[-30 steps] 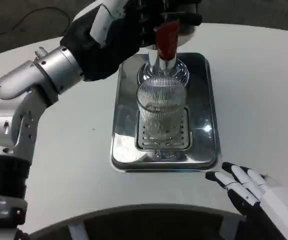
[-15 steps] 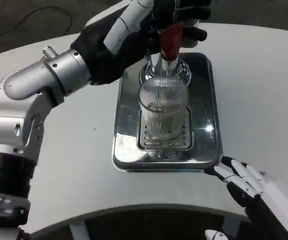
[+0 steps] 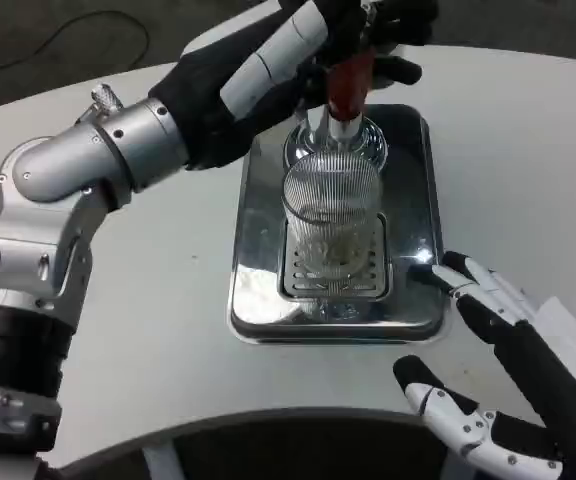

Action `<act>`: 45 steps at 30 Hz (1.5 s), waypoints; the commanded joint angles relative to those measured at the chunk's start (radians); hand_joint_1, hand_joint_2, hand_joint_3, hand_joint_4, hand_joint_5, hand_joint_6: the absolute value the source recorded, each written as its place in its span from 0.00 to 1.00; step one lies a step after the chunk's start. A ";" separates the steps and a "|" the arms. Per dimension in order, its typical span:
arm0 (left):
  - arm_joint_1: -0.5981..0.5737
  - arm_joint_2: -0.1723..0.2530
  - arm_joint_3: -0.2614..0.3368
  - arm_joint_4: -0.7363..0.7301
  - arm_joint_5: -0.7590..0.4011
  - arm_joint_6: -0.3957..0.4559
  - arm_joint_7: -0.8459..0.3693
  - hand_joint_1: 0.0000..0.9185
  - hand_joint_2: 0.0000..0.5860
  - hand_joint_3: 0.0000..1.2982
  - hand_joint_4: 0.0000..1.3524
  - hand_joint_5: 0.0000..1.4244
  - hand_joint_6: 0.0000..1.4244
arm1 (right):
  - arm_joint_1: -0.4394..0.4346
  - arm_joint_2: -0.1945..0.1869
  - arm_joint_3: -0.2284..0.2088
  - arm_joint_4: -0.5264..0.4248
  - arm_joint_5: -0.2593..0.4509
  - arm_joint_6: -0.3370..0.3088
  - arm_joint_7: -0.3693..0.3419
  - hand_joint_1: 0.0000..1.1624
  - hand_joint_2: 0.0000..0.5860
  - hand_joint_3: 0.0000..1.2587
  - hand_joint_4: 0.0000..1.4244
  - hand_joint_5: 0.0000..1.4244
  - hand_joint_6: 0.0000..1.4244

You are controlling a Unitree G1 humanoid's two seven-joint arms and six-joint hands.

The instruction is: Grasp the cup under the faucet to collect the drink, then remove the cup.

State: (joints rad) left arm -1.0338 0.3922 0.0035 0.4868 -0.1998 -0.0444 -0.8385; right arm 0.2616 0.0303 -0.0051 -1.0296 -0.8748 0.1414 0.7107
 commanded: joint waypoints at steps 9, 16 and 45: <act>0.032 0.022 -0.042 0.005 0.053 -0.079 -0.022 0.00 0.07 0.14 0.09 0.14 0.04 | -0.099 -0.050 0.008 0.103 0.180 0.105 -0.119 0.39 0.55 0.07 0.00 0.03 0.04; 0.034 0.033 -0.052 0.017 0.072 -0.125 -0.030 0.00 0.07 0.15 0.09 0.14 0.04 | -0.124 -0.055 0.050 0.160 0.244 0.133 -0.195 0.42 0.53 0.05 0.00 0.03 0.05; 0.016 0.052 -0.094 0.098 0.133 -0.313 -0.027 0.00 0.06 0.15 0.08 0.12 0.04 | -0.249 -0.085 0.169 0.407 0.330 0.120 -0.497 0.55 0.45 0.03 0.01 0.03 0.03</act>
State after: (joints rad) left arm -1.0328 0.4392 -0.0600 0.5582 -0.1029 -0.3475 -0.8383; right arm 0.0284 -0.0514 0.1498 -0.6524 -0.5601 0.2962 0.2432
